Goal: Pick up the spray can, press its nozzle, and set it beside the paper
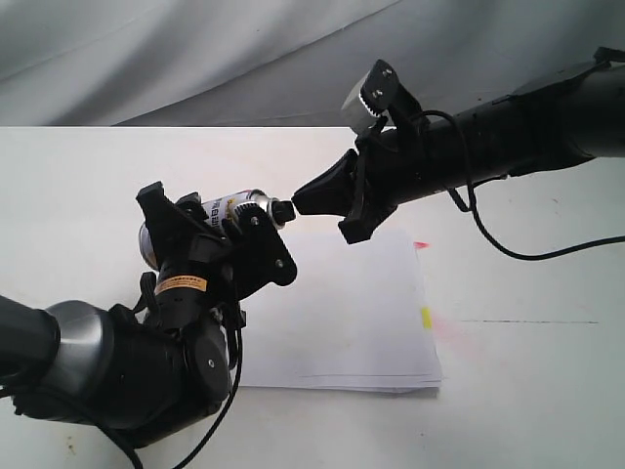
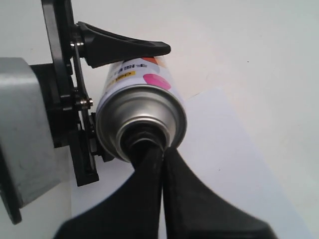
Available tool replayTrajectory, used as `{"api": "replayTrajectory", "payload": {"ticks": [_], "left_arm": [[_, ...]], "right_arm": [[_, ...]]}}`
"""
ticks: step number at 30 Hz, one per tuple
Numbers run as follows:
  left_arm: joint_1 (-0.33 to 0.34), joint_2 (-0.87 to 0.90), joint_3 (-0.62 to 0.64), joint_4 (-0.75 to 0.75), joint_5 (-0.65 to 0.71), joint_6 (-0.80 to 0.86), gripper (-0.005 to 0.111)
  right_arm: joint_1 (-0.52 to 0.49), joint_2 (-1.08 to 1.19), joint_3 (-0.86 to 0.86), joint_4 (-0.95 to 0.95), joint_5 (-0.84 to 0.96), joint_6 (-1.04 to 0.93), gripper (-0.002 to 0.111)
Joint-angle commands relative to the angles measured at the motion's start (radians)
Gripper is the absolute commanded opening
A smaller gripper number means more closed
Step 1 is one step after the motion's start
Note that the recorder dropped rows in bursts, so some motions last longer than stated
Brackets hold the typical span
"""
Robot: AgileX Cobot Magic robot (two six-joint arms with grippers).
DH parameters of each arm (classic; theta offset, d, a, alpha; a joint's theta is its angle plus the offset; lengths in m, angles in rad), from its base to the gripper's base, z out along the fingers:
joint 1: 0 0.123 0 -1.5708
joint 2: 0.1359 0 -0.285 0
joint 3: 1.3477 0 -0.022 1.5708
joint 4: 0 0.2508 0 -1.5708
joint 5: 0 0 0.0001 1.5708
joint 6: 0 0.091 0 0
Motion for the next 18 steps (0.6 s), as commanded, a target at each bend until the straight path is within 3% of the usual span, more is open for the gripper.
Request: {"api": "replayTrajectory", "payload": {"ticks": [1, 18], "left_arm": [[0.002, -0.007, -0.011, 0.006, -0.038, -0.008, 0.000], [0.002, -0.007, -0.011, 0.010, -0.038, -0.009, 0.000]], "right_arm": [[0.000, 0.002, -0.008, 0.003, 0.014, -0.008, 0.000], [0.004, 0.005, -0.008, 0.021, 0.029, -0.012, 0.000]]}}
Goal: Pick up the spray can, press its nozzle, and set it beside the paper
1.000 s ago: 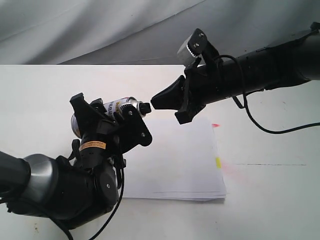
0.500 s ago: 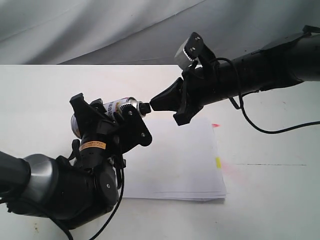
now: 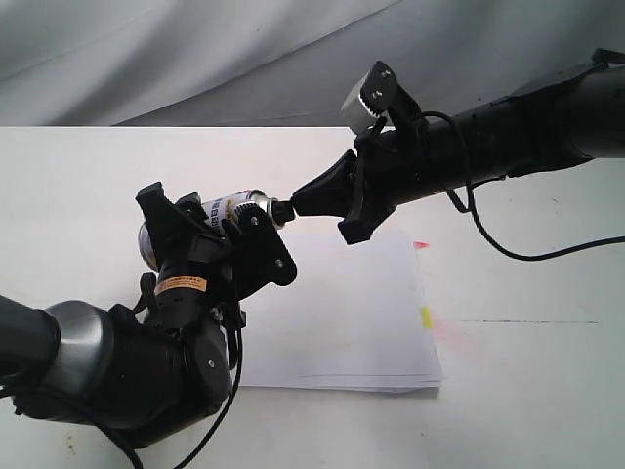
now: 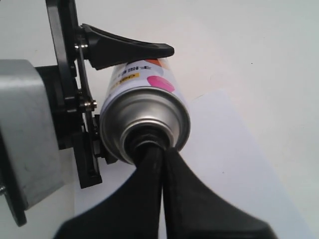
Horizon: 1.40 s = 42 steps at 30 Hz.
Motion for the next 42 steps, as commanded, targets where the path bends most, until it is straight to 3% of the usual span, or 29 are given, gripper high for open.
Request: {"api": "replayTrajectory", "payload": {"ticks": [1, 42], "left_arm": [[0.002, -0.007, -0.011, 0.012, -0.038, -0.009, 0.000], [0.002, -0.007, -0.011, 0.051, -0.031, -0.037, 0.000]], "right_arm": [[0.004, 0.003, -0.006, 0.019, 0.030, -0.009, 0.000], [0.004, 0.080, -0.006, 0.137, 0.080, -0.102, 0.000]]}}
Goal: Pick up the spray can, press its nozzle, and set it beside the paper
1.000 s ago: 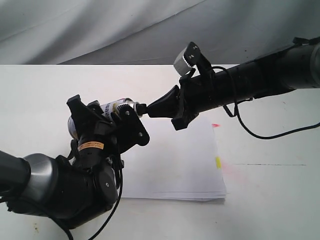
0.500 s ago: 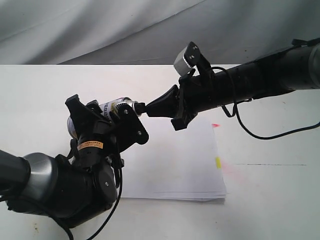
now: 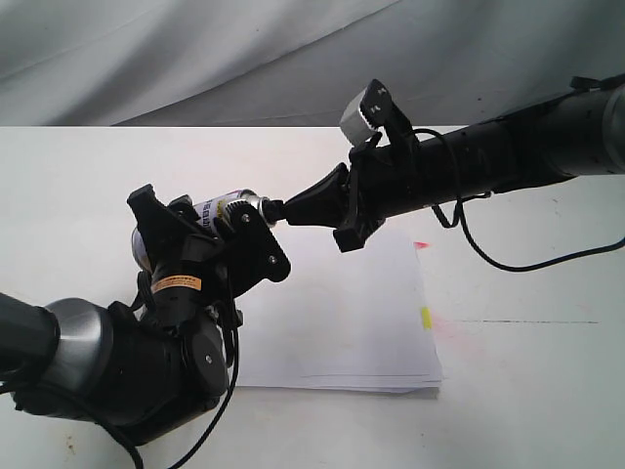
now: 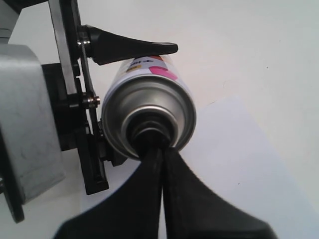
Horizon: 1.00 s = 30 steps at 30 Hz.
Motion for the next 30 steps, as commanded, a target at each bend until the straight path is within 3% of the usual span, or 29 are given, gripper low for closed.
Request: {"api": "replayTrajectory", "payload": {"ticks": [1, 30], "left_arm": [[-0.007, -0.011, -0.011, 0.075, -0.035, -0.014, 0.000], [-0.007, -0.011, -0.011, 0.079, -0.035, -0.013, 0.000]], "right_arm": [[0.004, 0.002, -0.006, 0.035, 0.019, -0.014, 0.000], [0.058, 0.002, -0.006, 0.035, -0.039, -0.033, 0.000]]}}
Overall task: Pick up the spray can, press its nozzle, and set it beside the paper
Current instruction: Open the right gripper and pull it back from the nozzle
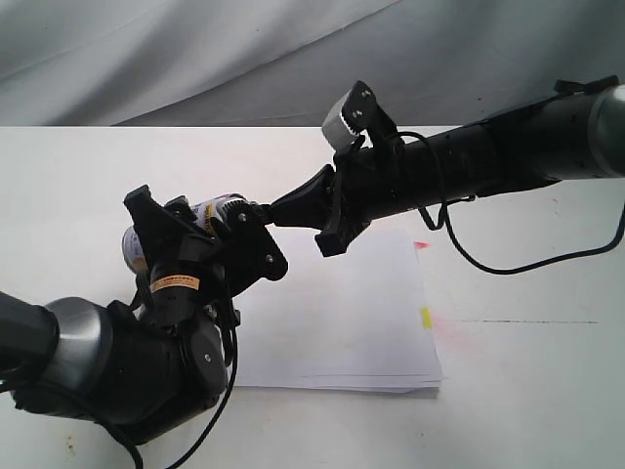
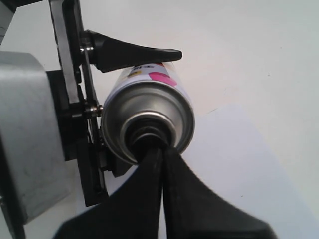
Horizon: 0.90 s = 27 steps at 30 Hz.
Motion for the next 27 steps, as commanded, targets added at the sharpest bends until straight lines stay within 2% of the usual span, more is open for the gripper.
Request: {"api": "replayTrajectory", "payload": {"ticks": [1, 7, 11, 15, 24, 27], "left_arm": [[-0.011, -0.011, -0.011, 0.087, -0.033, -0.010, 0.000], [-0.011, -0.011, -0.011, 0.087, -0.035, -0.010, 0.000], [-0.011, -0.011, -0.011, 0.087, -0.035, -0.013, 0.000], [-0.011, -0.011, -0.011, 0.087, -0.035, -0.013, 0.000], [-0.011, -0.011, -0.011, 0.091, -0.047, -0.015, 0.000], [-0.011, -0.013, -0.011, 0.091, -0.047, -0.070, 0.000]], "right_arm": [[0.011, -0.002, -0.006, -0.004, 0.007, -0.008, 0.000], [-0.043, -0.063, -0.006, -0.127, 0.028, 0.089, 0.000], [-0.110, -0.104, 0.000, -0.128, 0.107, 0.109, 0.000], [-0.147, -0.131, 0.032, -0.128, 0.107, 0.109, 0.000], [-0.151, -0.131, 0.047, -0.128, 0.101, 0.121, 0.000], [-0.151, -0.131, 0.047, -0.138, 0.103, 0.141, 0.000]]}}
